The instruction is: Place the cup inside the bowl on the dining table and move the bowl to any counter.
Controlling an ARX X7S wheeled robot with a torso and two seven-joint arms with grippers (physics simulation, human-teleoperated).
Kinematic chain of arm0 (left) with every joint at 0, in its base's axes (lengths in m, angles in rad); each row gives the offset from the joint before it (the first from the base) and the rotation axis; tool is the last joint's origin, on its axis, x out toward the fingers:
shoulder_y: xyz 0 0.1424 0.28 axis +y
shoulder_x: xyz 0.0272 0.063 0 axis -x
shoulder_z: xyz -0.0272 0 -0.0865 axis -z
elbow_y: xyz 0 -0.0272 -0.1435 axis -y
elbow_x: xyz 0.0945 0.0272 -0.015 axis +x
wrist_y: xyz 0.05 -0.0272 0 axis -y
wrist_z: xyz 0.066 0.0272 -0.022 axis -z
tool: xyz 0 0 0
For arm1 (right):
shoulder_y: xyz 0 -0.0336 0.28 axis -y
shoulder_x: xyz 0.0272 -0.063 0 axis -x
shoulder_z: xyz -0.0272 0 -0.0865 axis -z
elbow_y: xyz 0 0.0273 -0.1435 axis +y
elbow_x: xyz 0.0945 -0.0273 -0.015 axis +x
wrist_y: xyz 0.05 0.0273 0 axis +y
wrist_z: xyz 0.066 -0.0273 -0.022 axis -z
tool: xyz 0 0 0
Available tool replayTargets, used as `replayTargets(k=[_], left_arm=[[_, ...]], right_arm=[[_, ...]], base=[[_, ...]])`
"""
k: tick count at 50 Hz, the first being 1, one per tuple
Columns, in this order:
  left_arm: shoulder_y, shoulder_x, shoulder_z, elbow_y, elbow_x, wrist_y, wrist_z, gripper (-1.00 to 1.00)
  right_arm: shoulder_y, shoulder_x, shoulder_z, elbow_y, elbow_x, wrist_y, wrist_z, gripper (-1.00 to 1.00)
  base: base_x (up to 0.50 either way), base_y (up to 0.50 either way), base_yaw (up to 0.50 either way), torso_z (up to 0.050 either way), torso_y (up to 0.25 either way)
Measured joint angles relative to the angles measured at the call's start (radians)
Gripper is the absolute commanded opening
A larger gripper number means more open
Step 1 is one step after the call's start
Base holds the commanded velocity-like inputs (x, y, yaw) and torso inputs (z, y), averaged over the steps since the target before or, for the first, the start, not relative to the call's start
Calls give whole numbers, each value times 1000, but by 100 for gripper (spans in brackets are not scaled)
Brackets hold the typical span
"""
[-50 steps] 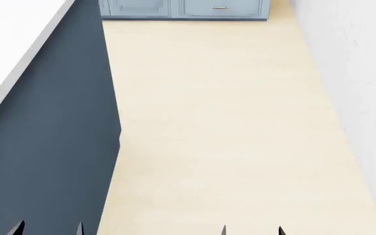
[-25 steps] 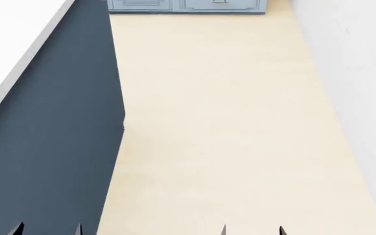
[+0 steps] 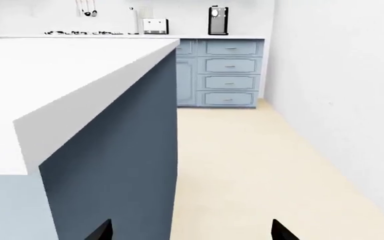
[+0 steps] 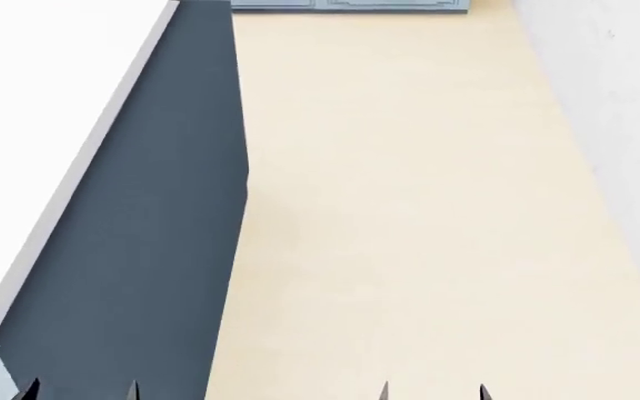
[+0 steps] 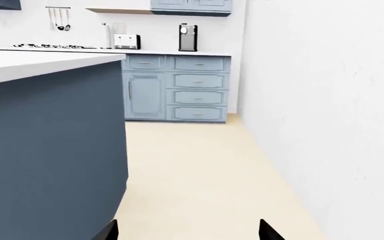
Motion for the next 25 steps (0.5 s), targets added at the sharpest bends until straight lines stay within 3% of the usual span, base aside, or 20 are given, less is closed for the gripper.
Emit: replayTargets(k=[11, 25], left_arm=[[-4, -7, 17, -4, -9, -1, -15, 100], [-6, -22, 32, -4, -23, 1, -29, 100]], right_arm=[[-1, 12, -9, 0, 21, -6, 13, 100], [1, 26, -26, -1, 39, -6, 23, 100]], base=[[-456, 249, 0, 0, 0], [-33, 500, 0, 0, 0]])
